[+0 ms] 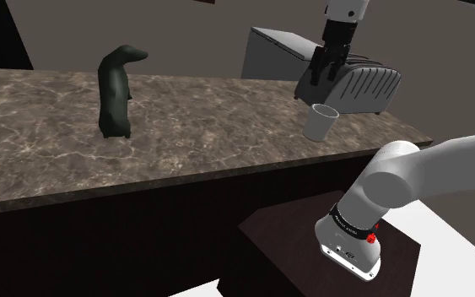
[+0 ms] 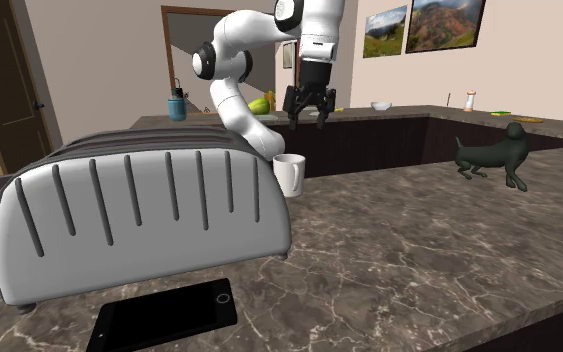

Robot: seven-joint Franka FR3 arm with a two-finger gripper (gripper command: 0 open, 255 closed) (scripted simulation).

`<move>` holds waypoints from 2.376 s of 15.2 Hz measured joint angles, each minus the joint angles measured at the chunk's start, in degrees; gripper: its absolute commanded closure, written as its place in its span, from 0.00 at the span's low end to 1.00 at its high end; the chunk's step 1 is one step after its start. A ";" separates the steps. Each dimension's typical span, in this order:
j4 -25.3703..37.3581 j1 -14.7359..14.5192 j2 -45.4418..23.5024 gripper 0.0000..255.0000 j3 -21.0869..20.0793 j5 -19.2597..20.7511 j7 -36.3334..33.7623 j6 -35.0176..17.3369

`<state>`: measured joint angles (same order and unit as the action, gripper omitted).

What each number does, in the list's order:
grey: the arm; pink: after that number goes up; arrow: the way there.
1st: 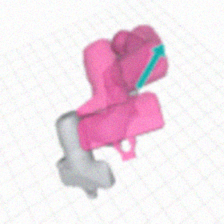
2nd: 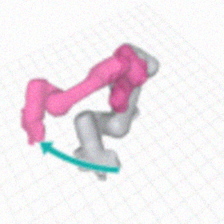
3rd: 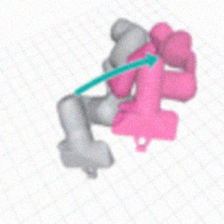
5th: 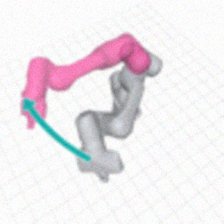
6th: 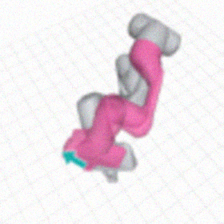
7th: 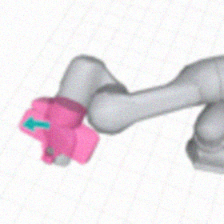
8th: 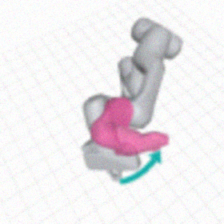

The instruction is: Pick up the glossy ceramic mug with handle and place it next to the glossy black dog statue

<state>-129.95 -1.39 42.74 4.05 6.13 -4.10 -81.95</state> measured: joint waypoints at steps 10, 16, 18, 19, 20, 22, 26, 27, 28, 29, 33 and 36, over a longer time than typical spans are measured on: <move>-19.36 -0.61 13.80 0.00 -0.89 -0.26 -0.81 -9.48; -24.27 -0.45 14.73 0.00 -0.51 0.13 -0.91 -13.57; -24.94 -0.45 14.98 0.00 -0.50 0.15 -0.96 -14.00; -25.06 -0.44 15.01 0.00 -0.47 0.17 -0.94 -14.10; -25.10 -0.43 15.00 0.00 -0.46 0.18 -0.93 -14.15; -25.13 -0.43 15.00 0.00 -0.45 0.19 -0.93 -14.19; -25.13 -0.43 15.00 1.00 -0.45 0.19 -0.93 -14.19; -25.13 -0.43 15.00 1.00 -0.45 0.19 -0.93 -14.19; -25.13 -0.43 14.99 1.00 -0.45 0.19 -0.93 -14.19; -25.14 -0.43 14.99 1.00 -0.45 0.19 -0.93 -14.19; -25.14 -0.43 14.99 1.00 -0.45 0.19 -0.93 -14.20; -23.40 -0.50 14.67 1.00 -0.60 0.04 -0.89 -12.79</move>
<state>-153.35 -1.89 57.40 3.45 6.17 -5.00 -94.74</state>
